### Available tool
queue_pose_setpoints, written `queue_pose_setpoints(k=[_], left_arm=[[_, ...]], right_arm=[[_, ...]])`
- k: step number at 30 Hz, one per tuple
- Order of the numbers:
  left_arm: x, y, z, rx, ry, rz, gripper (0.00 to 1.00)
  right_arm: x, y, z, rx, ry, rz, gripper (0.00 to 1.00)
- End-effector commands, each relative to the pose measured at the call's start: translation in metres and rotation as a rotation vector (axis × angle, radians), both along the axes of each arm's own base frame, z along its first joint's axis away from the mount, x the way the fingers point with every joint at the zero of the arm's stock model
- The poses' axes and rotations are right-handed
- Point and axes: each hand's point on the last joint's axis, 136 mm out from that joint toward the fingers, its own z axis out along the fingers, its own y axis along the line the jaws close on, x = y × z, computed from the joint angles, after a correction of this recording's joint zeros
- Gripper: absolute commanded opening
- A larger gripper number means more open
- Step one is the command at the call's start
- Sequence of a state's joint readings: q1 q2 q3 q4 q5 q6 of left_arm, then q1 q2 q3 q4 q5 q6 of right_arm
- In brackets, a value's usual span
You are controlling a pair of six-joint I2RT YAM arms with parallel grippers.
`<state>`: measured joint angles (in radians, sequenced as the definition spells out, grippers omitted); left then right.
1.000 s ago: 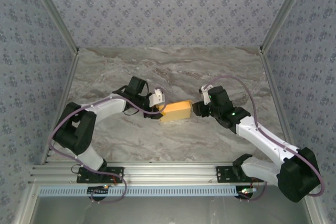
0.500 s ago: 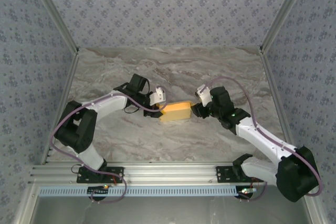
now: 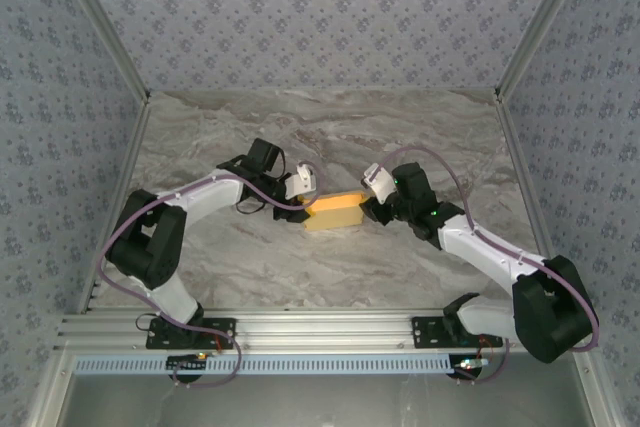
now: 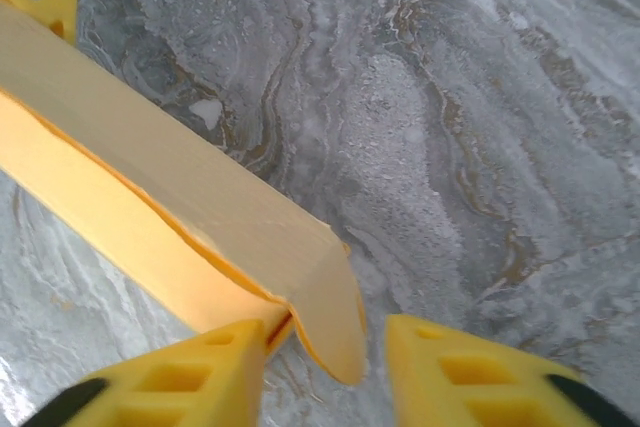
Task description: Fold the paper box
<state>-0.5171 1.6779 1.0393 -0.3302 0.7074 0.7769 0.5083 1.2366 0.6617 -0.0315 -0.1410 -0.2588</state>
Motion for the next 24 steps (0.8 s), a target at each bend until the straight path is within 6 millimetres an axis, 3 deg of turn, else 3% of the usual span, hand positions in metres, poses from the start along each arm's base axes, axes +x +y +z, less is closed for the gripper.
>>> queue_pose_setpoints(k=[1,5,17,24], left_arm=[[-0.005,0.0,-0.003,0.011,0.031,-0.02,0.37],[-0.003,0.0,-0.004,0.013,0.033,-0.015,0.37],[-0.001,0.0,-0.003,0.016,0.032,-0.005,0.37],[0.004,-0.001,-0.004,0.026,0.034,0.024,0.37]], right_arm=[[0.014,0.002,0.008,-0.007,-0.025,-0.025,0.34],[0.016,0.0,0.016,-0.004,-0.044,-0.032,0.33],[0.016,0.006,0.022,0.007,-0.011,-0.032,0.15],[0.015,0.007,0.025,0.007,0.041,-0.121,0.1]])
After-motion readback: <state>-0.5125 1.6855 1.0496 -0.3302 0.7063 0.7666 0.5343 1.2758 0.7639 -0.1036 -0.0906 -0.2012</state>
